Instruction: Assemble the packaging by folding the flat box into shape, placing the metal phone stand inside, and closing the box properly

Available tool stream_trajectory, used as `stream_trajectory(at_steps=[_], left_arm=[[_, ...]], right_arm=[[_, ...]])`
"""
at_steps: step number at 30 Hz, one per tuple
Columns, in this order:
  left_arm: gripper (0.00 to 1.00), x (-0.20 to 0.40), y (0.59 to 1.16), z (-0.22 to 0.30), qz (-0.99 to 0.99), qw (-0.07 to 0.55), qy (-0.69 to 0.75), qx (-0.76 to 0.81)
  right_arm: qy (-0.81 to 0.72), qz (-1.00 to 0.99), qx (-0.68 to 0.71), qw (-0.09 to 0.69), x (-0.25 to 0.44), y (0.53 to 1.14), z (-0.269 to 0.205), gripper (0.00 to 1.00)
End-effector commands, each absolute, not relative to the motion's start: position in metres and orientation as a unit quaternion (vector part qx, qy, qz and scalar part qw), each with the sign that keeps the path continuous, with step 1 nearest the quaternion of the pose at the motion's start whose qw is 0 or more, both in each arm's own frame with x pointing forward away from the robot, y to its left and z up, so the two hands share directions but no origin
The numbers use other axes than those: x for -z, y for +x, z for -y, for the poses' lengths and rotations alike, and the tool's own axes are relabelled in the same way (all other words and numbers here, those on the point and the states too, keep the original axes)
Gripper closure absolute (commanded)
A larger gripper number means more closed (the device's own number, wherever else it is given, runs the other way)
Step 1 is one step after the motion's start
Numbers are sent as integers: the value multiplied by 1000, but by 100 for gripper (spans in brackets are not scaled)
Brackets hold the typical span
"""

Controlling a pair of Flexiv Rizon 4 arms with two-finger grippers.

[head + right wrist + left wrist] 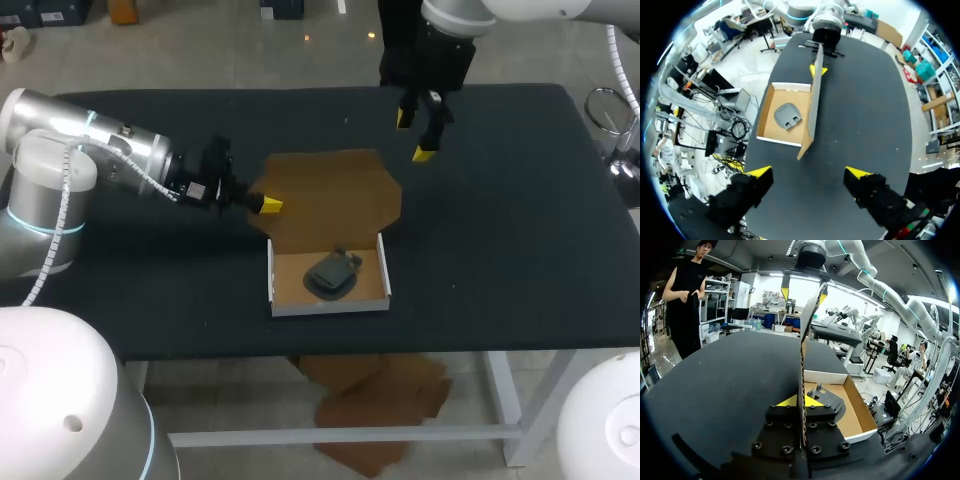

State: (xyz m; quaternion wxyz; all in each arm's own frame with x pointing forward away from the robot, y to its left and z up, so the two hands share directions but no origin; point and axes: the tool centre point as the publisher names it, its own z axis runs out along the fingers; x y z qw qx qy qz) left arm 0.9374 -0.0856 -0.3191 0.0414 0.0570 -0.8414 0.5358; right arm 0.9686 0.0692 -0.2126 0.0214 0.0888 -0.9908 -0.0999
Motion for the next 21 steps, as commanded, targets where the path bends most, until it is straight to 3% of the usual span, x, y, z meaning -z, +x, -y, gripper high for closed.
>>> stream_trajectory(at_steps=[1, 21], left_arm=[[100, 318, 928, 85, 845, 11, 64, -532], [100, 318, 920, 88, 853, -16, 43, -520]], right_arm=[[90, 991, 96, 24, 211, 969, -72, 0], [97, 991, 93, 18, 204, 969, -81, 0]])
